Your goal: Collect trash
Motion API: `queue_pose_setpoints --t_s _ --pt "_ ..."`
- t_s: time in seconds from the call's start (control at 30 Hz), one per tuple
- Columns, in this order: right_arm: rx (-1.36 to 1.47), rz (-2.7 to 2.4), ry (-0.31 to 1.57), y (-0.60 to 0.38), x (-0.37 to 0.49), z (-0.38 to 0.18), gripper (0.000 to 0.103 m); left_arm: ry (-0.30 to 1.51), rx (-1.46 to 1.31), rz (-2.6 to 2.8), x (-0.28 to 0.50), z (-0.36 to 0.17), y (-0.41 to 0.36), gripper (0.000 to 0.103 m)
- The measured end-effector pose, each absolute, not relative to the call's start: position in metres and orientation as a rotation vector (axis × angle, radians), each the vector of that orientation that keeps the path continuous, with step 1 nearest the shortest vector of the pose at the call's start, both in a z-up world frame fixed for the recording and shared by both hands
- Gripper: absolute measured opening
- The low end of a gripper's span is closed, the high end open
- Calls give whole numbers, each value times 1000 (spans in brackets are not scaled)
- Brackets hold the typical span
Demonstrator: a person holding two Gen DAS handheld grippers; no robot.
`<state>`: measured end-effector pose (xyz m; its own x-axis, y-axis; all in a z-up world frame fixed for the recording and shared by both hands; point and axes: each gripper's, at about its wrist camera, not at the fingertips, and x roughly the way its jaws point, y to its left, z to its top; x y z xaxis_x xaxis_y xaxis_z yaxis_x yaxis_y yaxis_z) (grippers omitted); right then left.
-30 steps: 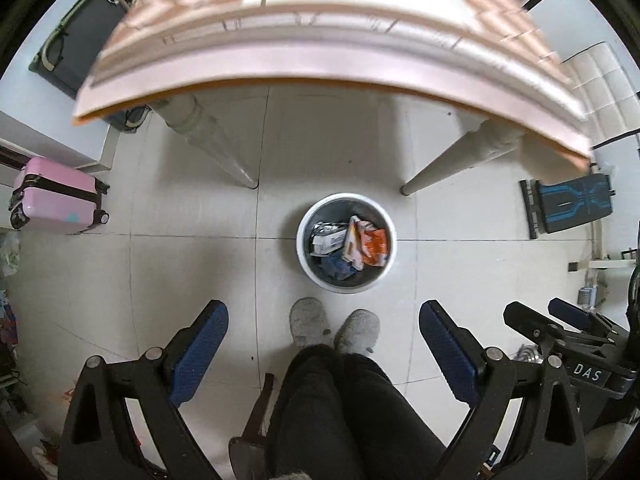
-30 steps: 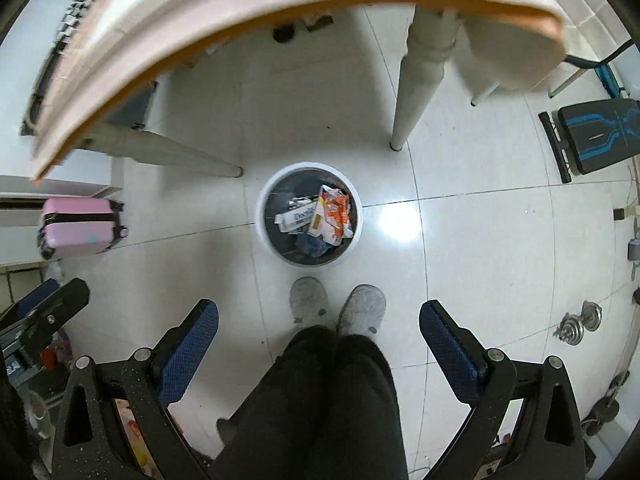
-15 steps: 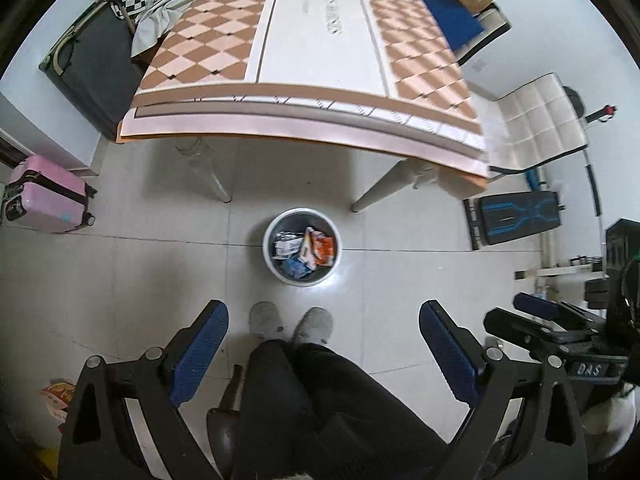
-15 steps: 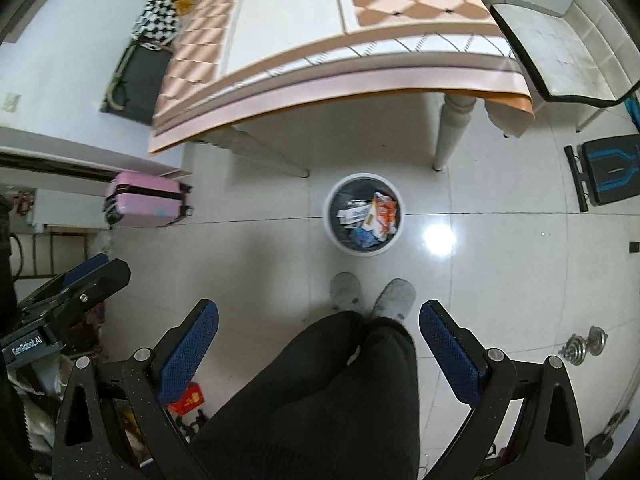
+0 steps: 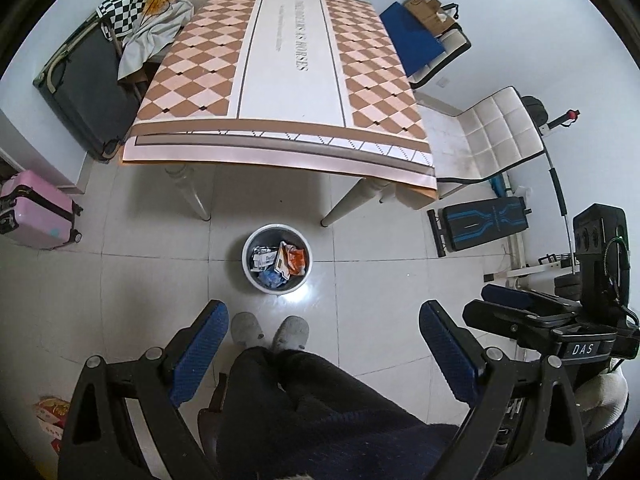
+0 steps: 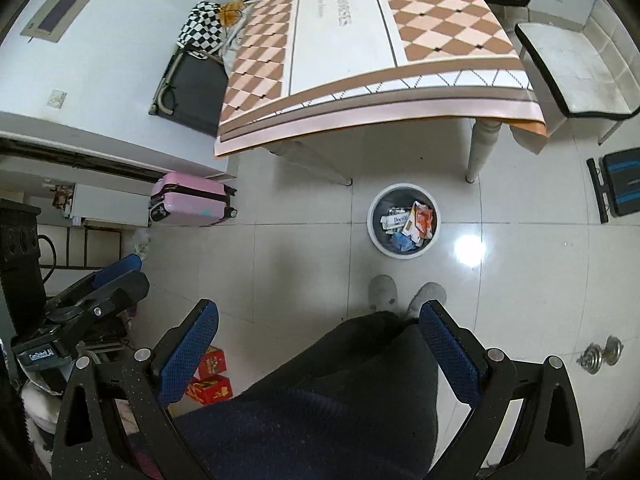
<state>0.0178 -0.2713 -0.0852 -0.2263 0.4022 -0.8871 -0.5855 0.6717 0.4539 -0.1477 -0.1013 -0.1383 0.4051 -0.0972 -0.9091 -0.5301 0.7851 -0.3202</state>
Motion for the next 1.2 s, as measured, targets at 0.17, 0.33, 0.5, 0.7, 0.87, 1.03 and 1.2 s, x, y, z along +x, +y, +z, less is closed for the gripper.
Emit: queue_pose_setpoints --t_s 0.17,0.33,0.5,0.7,0.87,1.03,1.2 --pt "-151 936 1544 -274 13 -78 102 1120 -645 278 -150 -130 -107 98" --pt "-155 943 1535 -279 9 -72 103 1104 -635 267 -153 -122 -114 98" --pt "-156 950 1521 -281 8 -66 103 1084 -634 269 -155 -117 -116 102" --pt "-158 956 1509 -284 8 -58 103 1082 -637 264 -155 -116 -117 102" --pt "-163 956 1506 -285 8 -54 103 1085 -637 256 -154 -116 -119 103" --pt "-159 949 1505 -287 8 -51 103 1095 -633 241 -152 -118 -120 103" --pt "-154 941 1509 -288 8 -50 103 1096 -632 230 -150 -118 -119 103"
